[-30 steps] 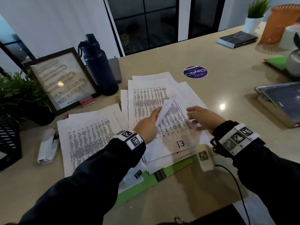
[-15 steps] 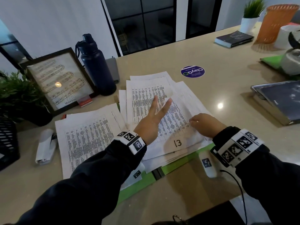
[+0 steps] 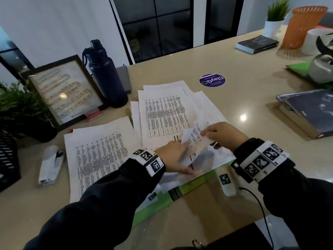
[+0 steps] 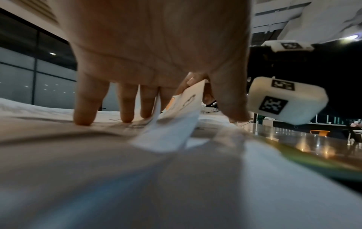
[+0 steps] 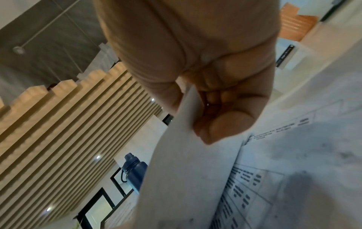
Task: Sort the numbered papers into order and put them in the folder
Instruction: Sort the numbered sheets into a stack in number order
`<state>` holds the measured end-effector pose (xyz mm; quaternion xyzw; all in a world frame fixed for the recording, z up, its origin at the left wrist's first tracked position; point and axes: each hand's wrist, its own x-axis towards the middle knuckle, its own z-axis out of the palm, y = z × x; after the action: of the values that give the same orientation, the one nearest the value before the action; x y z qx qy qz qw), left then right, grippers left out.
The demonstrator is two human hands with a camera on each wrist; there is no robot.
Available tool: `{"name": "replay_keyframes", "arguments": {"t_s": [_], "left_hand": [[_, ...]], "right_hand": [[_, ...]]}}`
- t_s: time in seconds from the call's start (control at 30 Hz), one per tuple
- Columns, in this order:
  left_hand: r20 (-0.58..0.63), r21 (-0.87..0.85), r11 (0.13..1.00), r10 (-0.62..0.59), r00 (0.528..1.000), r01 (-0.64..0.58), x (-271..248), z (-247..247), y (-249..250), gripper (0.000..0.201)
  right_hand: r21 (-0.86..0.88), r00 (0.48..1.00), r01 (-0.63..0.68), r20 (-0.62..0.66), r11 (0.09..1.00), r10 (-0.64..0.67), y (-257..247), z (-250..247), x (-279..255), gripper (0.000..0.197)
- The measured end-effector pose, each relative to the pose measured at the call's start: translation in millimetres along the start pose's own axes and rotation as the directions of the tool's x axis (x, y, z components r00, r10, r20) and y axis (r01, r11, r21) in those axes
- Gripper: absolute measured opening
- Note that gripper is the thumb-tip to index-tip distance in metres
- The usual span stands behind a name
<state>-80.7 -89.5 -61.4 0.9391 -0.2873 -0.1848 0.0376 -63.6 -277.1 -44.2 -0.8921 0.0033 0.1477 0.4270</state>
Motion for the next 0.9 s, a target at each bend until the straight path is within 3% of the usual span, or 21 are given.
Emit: {"name": "replay_keyframes", "arguments": {"t_s": [0.13, 0.2, 0.3, 0.37, 0.47, 0.57, 0.9], "left_hand": [[0.062, 0.091, 0.995, -0.04, 0.997, 0.034, -0.3, 5.6, -0.4, 0.1], [0.049, 0.078, 0.995, -0.062, 0.997, 0.058, -0.1, 6.0, 0.6, 0.093], [0.02, -0.007, 0.998, -0.067, 0.998, 0.067, 1.5, 2.7, 0.8, 0.062], [0.052, -0.047, 0.997, -0.065, 0.997, 0.068, 1.1, -1.7, -3.5, 0.057], [0.089, -0.165, 0.983, -0.068, 0.994, 0.082, -2.4, -4.5, -12.8, 0.076], [0.112, -0.164, 0.982, -0.076, 0.991, 0.094, -2.3, -4.4, -17.1, 0.088], [0.076, -0.012, 0.999, -0.032, 0.997, 0.033, -0.7, 0.5, -6.7, 0.095]], "right_hand": [[0.136, 0.999, -0.038, 0.017, 0.99, 0.036, 3.4, -4.6, 2.5, 0.03], [0.205, 0.997, -0.069, 0.04, 0.976, 0.062, 5.1, -3.9, 4.6, 0.026], [0.369, 0.996, -0.086, 0.027, 0.925, 0.082, 6.3, -2.1, 6.1, 0.03], [0.444, 0.995, -0.085, -0.009, 0.892, 0.099, 6.0, -2.2, 6.0, 0.032], [0.49, 0.993, -0.094, -0.018, 0.866, 0.118, 5.8, -3.8, 4.4, 0.035], [0.489, 0.993, -0.103, -0.006, 0.866, 0.121, 7.1, -4.7, 1.6, 0.039], [0.579, 0.995, -0.099, 0.031, 0.809, 0.099, 3.0, -1.1, -7.0, 0.028]]}}
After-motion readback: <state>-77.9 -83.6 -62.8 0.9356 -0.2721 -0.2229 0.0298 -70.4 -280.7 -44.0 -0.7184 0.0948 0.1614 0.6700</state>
